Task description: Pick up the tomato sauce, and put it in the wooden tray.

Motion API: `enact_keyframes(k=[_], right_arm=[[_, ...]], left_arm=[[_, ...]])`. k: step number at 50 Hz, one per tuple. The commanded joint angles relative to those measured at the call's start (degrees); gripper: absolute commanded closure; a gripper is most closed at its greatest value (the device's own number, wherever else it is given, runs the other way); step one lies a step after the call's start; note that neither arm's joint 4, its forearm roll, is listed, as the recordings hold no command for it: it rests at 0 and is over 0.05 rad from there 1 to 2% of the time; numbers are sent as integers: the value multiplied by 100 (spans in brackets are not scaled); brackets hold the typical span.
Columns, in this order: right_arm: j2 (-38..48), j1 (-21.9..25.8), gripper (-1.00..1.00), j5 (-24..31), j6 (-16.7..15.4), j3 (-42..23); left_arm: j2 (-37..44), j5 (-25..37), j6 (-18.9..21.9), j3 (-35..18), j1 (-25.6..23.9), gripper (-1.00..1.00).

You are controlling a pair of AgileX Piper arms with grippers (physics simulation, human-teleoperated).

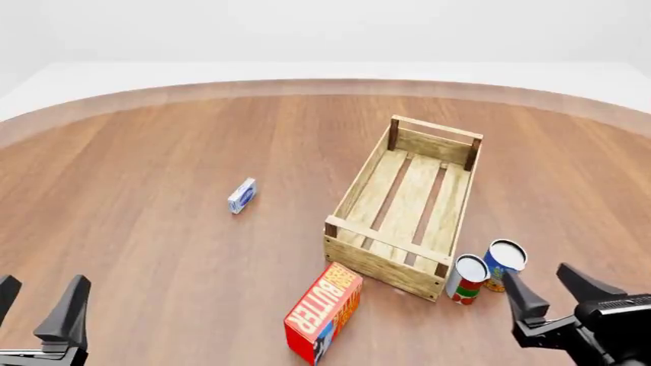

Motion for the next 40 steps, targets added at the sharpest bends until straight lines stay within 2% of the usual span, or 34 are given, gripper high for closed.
enact_keyframes(k=[1, 19, 22, 33, 40], right_arm=[[722, 74, -100, -515, 5, 0], [1746, 224, -100, -1296, 44, 2], [2183, 222, -100, -1570, 16, 1], [2142, 200, -100, -1504, -7, 0], [2480, 218, -100, -1757, -8, -1]], left_arm=[[0, 0, 0, 0, 0, -100], [0, 0, 0, 0, 0, -100], [0, 0, 0, 0, 0, -100], [0, 0, 0, 0, 0, -100], [0, 0, 0, 0, 0, -100]])
